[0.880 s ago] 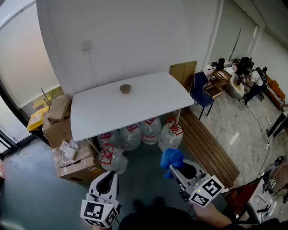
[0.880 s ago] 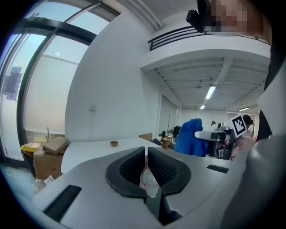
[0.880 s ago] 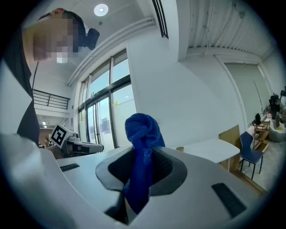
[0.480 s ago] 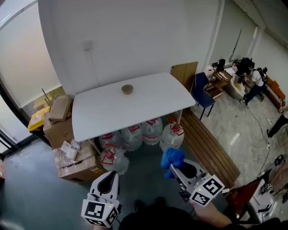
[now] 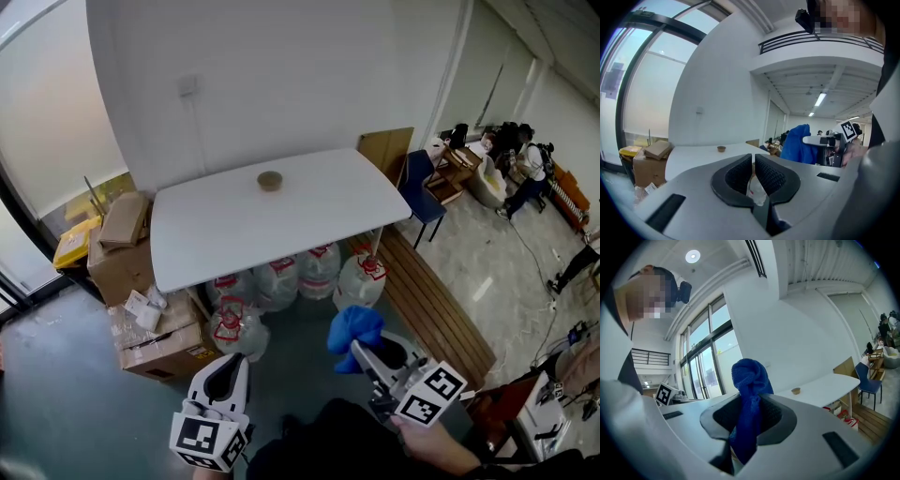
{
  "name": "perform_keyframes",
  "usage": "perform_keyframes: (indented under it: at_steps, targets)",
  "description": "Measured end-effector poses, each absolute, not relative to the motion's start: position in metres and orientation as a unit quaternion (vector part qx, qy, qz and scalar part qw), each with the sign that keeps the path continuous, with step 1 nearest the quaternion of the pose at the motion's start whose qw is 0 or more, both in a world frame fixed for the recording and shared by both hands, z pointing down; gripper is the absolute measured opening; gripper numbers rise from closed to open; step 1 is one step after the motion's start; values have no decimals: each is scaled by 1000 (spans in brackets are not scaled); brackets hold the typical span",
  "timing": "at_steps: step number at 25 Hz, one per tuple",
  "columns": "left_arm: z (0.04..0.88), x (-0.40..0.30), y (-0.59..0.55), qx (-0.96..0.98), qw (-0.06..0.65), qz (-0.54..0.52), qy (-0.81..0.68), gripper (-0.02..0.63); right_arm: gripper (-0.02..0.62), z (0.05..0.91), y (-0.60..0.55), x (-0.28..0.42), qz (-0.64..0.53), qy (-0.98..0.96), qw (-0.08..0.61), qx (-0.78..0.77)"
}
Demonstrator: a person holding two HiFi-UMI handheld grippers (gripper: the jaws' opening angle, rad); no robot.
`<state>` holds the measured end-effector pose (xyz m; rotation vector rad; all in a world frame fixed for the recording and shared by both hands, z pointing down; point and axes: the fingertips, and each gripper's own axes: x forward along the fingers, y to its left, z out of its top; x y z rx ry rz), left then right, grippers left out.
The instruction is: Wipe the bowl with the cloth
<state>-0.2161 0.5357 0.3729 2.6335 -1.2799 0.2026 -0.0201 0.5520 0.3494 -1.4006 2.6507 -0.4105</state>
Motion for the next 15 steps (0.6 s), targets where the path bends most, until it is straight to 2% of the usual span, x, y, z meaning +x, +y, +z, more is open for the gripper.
perform_keyframes:
  at_steps: [10, 15]
  targets:
    - [386, -205, 477, 888, 111, 78, -439, 29, 75, 363, 490, -6, -151, 874, 67, -457]
    - [380, -170, 421, 885, 104, 81, -446, 29, 75, 364, 436, 33, -153, 875, 75, -454]
